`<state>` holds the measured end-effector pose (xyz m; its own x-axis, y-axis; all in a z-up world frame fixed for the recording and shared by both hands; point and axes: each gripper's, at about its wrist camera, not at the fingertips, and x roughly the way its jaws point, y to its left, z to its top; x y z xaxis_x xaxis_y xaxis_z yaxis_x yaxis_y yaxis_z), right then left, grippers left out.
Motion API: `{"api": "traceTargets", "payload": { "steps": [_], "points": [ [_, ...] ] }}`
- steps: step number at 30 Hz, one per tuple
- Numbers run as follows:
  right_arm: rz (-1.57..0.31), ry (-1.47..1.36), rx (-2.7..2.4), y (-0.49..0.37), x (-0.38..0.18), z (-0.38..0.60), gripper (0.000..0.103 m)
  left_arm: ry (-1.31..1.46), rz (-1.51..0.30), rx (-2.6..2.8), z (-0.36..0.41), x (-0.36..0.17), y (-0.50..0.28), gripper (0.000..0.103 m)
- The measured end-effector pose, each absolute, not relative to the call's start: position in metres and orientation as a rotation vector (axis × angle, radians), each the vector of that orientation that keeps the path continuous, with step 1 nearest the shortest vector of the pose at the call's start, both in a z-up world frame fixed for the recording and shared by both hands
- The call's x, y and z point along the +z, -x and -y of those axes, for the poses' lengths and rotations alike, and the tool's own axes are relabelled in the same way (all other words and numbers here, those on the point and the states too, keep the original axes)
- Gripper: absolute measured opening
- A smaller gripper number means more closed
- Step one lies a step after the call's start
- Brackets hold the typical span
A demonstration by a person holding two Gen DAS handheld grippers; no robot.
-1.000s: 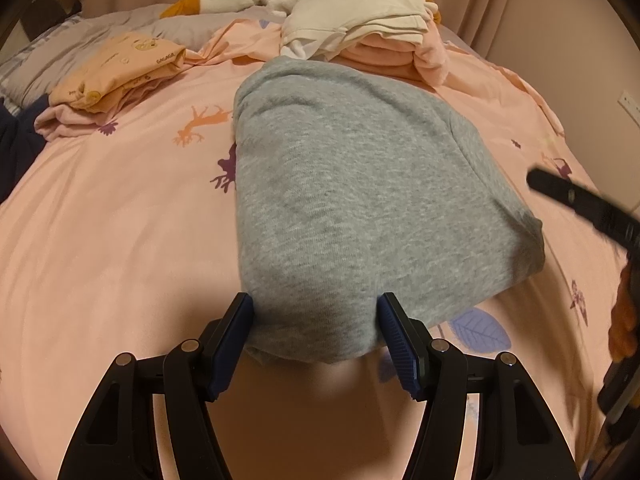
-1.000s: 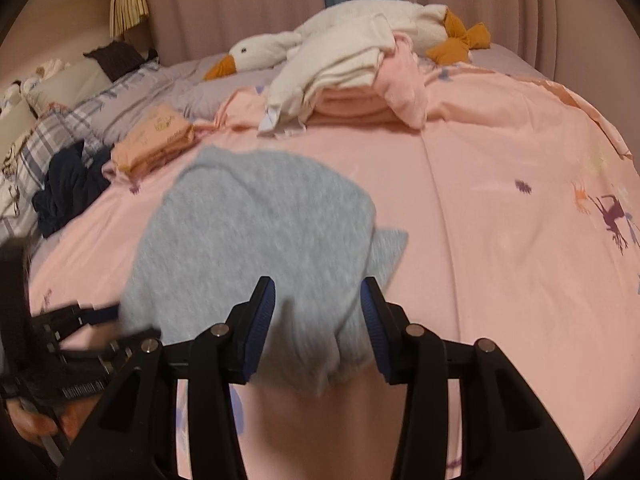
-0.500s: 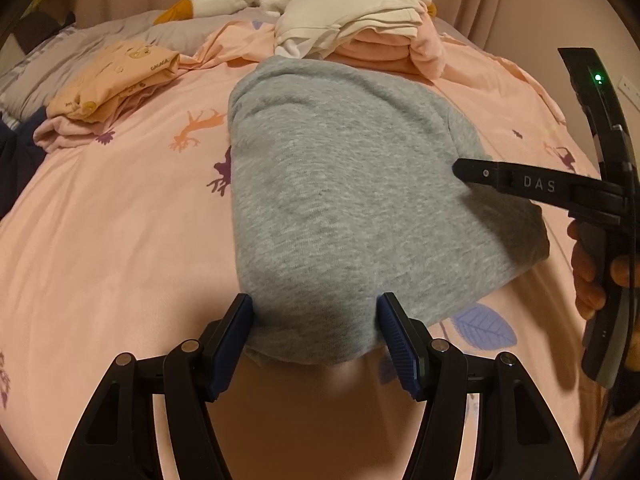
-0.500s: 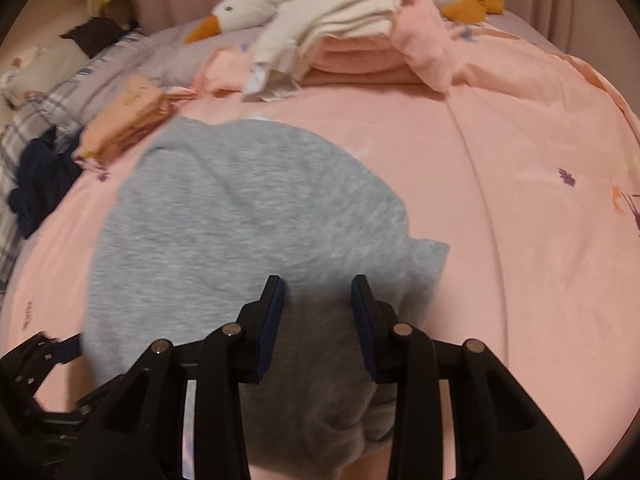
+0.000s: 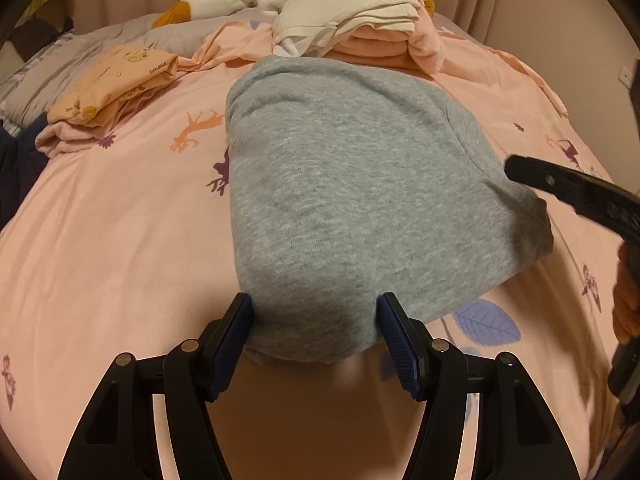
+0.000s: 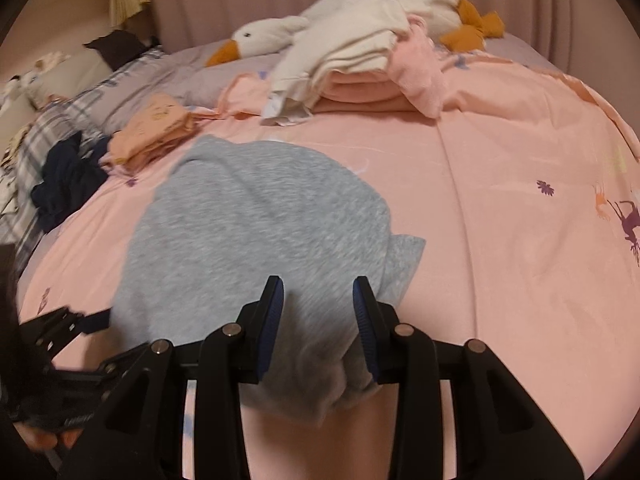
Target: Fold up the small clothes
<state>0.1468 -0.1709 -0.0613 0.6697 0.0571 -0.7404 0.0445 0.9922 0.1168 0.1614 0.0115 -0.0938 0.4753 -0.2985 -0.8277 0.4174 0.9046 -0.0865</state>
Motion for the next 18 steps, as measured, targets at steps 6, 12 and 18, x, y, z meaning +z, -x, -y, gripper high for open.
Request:
{"api": "traceTargets", "payload": {
  "steps": [6,12,18],
  "points": [
    [-0.875,-0.099,0.038,-0.135,-0.072,0.161,0.036,-0.14,-0.98,-0.438,-0.011,-0.094,-0.161,0.063],
    [-0.884,-0.09,0.002,-0.129,-0.08,0.163,0.035,-0.143,-0.98,-0.439,-0.012,-0.095,-0.16,0.063],
    [-0.908,-0.133,0.003,-0.124,-0.087,0.171,0.037,-0.15,-0.978,-0.44,-0.01,-0.096,-0.159,0.063]
  ]
}}
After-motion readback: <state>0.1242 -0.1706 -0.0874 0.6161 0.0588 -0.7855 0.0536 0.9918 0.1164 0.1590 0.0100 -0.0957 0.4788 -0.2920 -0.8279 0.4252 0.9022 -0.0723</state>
